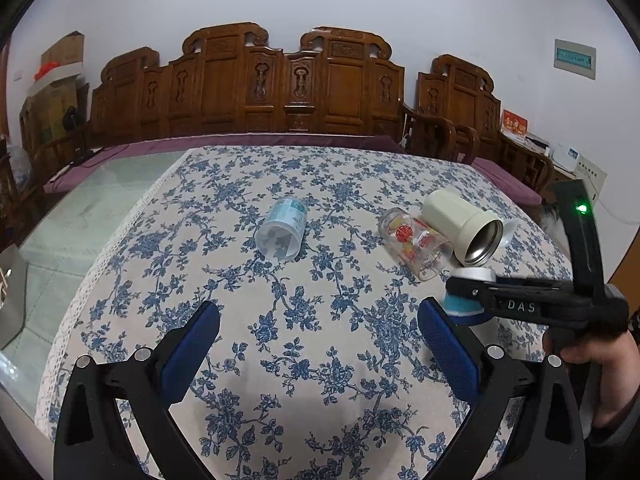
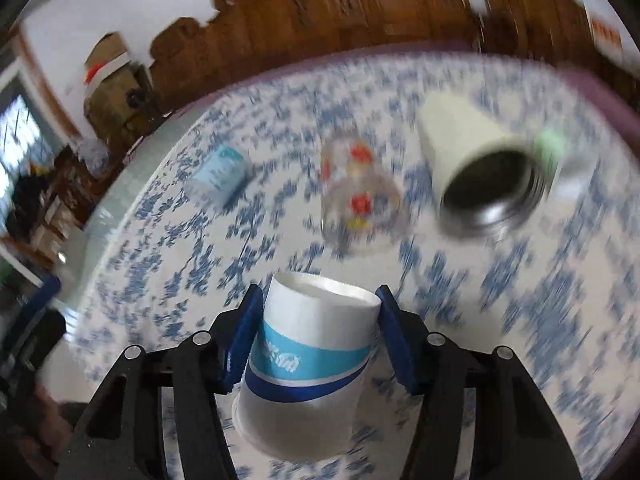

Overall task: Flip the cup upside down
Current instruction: 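Rotate the held paper cup with the right gripper to stand mouth-down, then lower the paper cup onto the tablecloth and open the right gripper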

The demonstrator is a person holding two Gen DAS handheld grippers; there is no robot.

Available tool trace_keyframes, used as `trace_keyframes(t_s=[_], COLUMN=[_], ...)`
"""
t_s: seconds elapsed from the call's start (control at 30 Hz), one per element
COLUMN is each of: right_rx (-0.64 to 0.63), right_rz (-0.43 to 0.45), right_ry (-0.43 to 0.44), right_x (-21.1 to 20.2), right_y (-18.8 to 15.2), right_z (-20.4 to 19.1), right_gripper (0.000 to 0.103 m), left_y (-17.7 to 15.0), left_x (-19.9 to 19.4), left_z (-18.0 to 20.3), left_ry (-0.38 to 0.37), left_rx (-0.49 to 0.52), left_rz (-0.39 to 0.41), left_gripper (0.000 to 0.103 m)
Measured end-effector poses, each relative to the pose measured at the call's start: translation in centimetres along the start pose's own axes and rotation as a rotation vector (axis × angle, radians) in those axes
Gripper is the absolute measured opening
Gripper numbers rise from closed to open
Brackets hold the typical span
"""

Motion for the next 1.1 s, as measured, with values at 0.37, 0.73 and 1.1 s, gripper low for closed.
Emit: trace_keyframes(t_s=[0.37,0.73,1.1], right_rx=[-0.181,-0.158,-0.118], right_rz=[0.088,0.076,0.074], right_ry=[-0.068,-0.042,-0.001], right_x=[-1.3,-2.4,-3.7], right_y=[-0.8,-3.0,-4.0], right_z=[-1.2,-1.7,-2.0], right_gripper=[0.058,0.058,0.072], left_y=[0.0,0.0,0.0], left_x=[0.1,0.0,0.0], left_z=[-0.1,0.1,0.1], left_ry=[0.005,0.004,0.005], left_rx=[0.001,0.002,0.008], left_rz=[0.001,0.004,0.003], left_gripper=[0.095,0.095,0.095])
Point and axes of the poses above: each gripper's, at about its wrist camera, not at the fingertips, and x roughly the way its jaws point, z to its right, y to its top, the point moved 8 cm from there along x, roughly the way its jaws point, and after that the axes turned 4 degrees about z, right-handed, at the moved point
